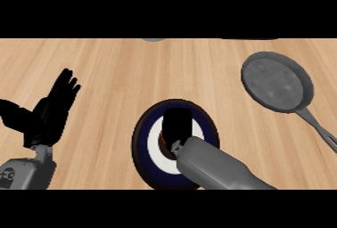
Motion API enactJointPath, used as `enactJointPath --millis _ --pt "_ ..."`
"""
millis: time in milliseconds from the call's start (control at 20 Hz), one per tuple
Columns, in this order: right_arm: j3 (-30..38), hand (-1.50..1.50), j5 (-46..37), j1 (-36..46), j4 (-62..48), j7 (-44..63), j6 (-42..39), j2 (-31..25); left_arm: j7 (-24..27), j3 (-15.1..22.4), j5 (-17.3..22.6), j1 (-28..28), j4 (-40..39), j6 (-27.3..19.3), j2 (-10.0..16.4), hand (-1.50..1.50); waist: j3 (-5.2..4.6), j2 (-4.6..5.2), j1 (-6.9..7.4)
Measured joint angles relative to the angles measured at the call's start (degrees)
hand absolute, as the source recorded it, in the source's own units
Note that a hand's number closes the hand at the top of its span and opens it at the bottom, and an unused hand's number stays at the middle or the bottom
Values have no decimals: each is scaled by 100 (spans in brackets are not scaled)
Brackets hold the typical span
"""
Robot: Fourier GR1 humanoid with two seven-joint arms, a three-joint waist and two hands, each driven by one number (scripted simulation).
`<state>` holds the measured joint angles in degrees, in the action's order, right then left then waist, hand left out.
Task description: Pick the tomato from the plate and place it in the pan
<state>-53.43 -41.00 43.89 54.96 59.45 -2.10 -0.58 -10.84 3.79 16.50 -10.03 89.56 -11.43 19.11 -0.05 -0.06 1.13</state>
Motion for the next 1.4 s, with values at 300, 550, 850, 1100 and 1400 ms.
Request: enactJointPath --millis 300,550,850,1100,1400 --pt "73 150 18 -260 330 -496 209 -196 115 -144 -86 21 -124 96 -60 0 1 -10 -69" --pt "92 150 536 -872 1572 -1930 -35 -1189 23 -182 -107 144 34 49 -39 0 9 -34 -178" --pt "311 150 78 -1079 3138 -2470 206 -2466 -32 -177 -191 189 85 -26 -97 0 6 -48 -251" --pt "804 150 -300 -1014 4565 -2266 230 -3232 -39 -202 -188 274 140 5 -105 0 3 -61 -279" --pt "1775 150 -120 -1124 5677 -2103 -324 -3666 -187 -203 -258 170 268 2 -177 0 3 -27 -187"
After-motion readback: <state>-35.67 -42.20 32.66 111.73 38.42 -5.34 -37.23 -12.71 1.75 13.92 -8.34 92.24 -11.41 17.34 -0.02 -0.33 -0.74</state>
